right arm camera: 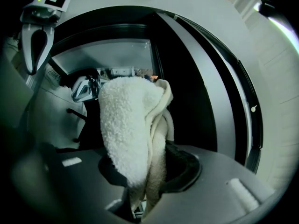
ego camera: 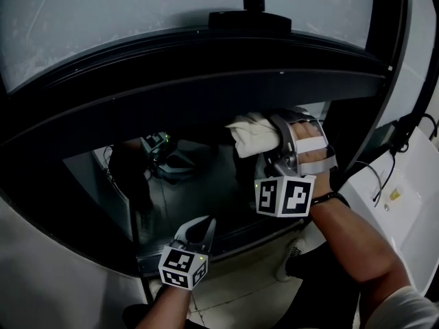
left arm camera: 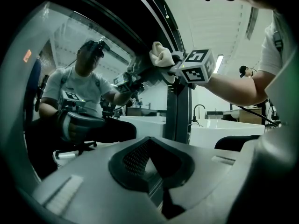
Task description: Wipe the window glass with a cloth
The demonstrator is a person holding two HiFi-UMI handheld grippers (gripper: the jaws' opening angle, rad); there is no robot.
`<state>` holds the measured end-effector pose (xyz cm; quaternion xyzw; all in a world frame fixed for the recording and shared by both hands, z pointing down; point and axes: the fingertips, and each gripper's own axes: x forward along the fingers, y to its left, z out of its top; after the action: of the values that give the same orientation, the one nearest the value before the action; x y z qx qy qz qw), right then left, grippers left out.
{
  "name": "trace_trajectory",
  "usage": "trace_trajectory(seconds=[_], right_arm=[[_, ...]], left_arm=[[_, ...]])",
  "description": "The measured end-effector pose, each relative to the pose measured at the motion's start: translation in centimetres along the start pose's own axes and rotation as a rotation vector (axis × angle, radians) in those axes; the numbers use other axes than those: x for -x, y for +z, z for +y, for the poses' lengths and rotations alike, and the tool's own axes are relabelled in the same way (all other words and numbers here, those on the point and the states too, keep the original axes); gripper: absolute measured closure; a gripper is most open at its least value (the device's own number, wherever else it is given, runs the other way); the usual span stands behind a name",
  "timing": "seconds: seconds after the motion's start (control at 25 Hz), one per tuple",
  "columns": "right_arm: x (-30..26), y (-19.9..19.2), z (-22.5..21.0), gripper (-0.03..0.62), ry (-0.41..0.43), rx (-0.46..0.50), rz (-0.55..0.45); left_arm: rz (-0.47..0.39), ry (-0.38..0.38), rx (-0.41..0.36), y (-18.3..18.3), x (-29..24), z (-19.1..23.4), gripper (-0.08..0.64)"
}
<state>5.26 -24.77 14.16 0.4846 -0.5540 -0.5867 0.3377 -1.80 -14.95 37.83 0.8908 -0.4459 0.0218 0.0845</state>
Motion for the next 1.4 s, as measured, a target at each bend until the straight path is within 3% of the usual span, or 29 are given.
trace_trajectory(seconds=[1.4], right_arm=[[0.3,-0.2,1.3,0.491,-0.071,-0.060,-0.020]], left_arm=[[0.015,0.006,0.003,-0.5,-0.4,0.7,0.543]])
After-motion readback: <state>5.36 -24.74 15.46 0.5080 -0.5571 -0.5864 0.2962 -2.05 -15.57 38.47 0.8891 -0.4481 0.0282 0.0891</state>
